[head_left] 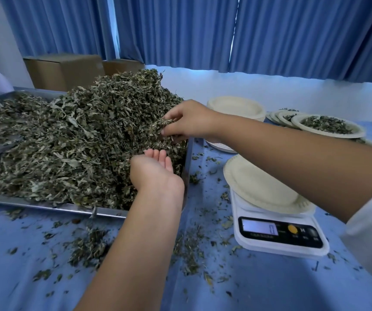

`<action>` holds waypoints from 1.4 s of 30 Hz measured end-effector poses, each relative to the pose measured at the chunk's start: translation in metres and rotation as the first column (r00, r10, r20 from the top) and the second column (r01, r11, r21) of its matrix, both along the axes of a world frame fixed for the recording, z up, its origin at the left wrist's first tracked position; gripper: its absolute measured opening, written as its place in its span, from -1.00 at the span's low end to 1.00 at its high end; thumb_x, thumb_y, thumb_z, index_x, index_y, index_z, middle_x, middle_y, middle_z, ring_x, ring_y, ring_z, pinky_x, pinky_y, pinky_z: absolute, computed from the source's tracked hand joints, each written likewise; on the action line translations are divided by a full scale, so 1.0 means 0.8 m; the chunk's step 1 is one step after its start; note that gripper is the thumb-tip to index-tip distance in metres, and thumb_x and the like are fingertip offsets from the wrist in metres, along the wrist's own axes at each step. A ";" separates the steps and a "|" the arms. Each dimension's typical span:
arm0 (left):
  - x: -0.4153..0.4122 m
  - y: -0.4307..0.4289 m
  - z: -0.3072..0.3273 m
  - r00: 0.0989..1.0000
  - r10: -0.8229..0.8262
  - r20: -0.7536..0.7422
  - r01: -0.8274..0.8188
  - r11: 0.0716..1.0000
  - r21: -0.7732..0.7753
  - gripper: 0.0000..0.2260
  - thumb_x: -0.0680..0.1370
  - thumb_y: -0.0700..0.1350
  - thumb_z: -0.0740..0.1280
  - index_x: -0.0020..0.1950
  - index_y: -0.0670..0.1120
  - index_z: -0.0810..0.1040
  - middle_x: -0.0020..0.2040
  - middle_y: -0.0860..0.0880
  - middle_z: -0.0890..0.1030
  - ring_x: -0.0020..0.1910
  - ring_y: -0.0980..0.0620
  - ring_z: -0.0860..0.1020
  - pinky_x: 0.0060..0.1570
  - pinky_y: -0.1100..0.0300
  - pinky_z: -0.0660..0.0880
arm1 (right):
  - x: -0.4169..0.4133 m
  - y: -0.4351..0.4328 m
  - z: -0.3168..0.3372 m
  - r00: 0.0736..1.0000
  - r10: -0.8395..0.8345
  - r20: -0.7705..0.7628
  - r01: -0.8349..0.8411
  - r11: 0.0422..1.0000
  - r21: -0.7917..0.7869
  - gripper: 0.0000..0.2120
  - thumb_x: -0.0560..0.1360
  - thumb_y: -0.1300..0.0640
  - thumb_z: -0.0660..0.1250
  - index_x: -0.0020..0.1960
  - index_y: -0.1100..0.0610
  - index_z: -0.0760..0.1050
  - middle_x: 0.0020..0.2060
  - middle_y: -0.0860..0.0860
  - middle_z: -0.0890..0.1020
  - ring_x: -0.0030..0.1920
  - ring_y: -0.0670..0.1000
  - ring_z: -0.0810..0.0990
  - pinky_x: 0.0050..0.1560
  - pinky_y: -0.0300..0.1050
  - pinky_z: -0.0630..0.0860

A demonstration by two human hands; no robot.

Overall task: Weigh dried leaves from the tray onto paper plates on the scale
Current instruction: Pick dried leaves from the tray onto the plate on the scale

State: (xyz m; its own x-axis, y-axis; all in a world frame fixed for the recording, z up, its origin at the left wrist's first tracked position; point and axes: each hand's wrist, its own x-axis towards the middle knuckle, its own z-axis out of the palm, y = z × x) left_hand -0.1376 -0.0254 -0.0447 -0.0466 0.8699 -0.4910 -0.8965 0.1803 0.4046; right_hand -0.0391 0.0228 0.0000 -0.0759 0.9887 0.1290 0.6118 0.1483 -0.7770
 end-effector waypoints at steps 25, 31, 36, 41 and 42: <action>0.043 -0.037 0.004 0.840 -0.536 -0.079 0.537 0.802 0.262 -0.58 0.65 -0.04 0.05 0.30 -0.35 0.40 0.22 -0.28 0.53 0.25 -0.17 0.50 0.19 0.03 0.45 | 0.133 -0.144 0.012 0.949 -0.264 -0.172 0.285 0.952 0.109 -0.80 0.41 0.29 0.48 0.01 0.32 0.61 -0.20 0.20 0.63 -0.27 -0.04 0.61 -0.15 -0.21 0.64; 0.048 -0.040 0.000 0.839 -0.536 -0.093 0.540 0.799 0.266 -0.59 0.65 -0.03 0.06 0.24 -0.35 0.44 0.18 -0.27 0.56 0.20 -0.17 0.53 0.16 0.03 0.49 | 0.161 -0.168 0.011 0.902 -0.357 0.241 0.331 0.933 0.142 -0.92 0.39 0.15 0.50 -0.13 0.11 0.65 -0.33 0.00 0.68 -0.33 -0.09 0.66 -0.28 -0.29 0.54; 0.053 -0.044 -0.004 0.821 -0.563 -0.096 0.566 0.779 0.270 -0.58 0.65 -0.02 0.07 0.22 -0.36 0.45 0.18 -0.28 0.57 0.20 -0.18 0.54 0.18 0.02 0.49 | 0.158 -0.169 0.006 0.877 -0.212 0.431 0.244 0.969 -0.019 -0.87 0.40 0.11 0.49 -0.11 0.16 0.64 -0.28 0.00 0.70 -0.36 -0.12 0.66 -0.30 -0.30 0.53; 0.049 -0.042 -0.006 0.835 -0.543 -0.083 0.544 0.797 0.262 -0.59 0.65 -0.03 0.08 0.20 -0.36 0.47 0.13 -0.28 0.60 0.14 -0.18 0.58 0.09 0.02 0.53 | 0.156 -0.172 0.007 0.781 -0.048 0.623 0.219 0.955 -0.201 -0.55 0.36 -0.15 0.49 0.22 -0.13 0.52 0.10 -0.18 0.55 0.07 -0.09 0.55 0.03 -0.16 0.47; 0.048 -0.041 -0.007 0.843 -0.532 -0.080 0.533 0.806 0.256 -0.59 0.65 -0.03 0.07 0.19 -0.36 0.47 0.12 -0.28 0.60 0.12 -0.18 0.58 0.08 0.02 0.54 | 0.156 -0.173 0.009 0.777 -0.044 0.628 0.214 0.957 -0.196 -0.52 0.35 -0.17 0.48 0.24 -0.15 0.50 0.11 -0.19 0.52 0.11 -0.10 0.51 0.03 -0.16 0.42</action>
State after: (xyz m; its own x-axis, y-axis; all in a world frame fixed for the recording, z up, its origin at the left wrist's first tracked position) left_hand -0.0989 -0.0583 -0.0501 0.4599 0.8532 -0.2461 -0.6885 0.5176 0.5080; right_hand 0.0855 -0.1159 0.0071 0.0758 0.9866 -0.1448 0.9672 -0.1080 -0.2299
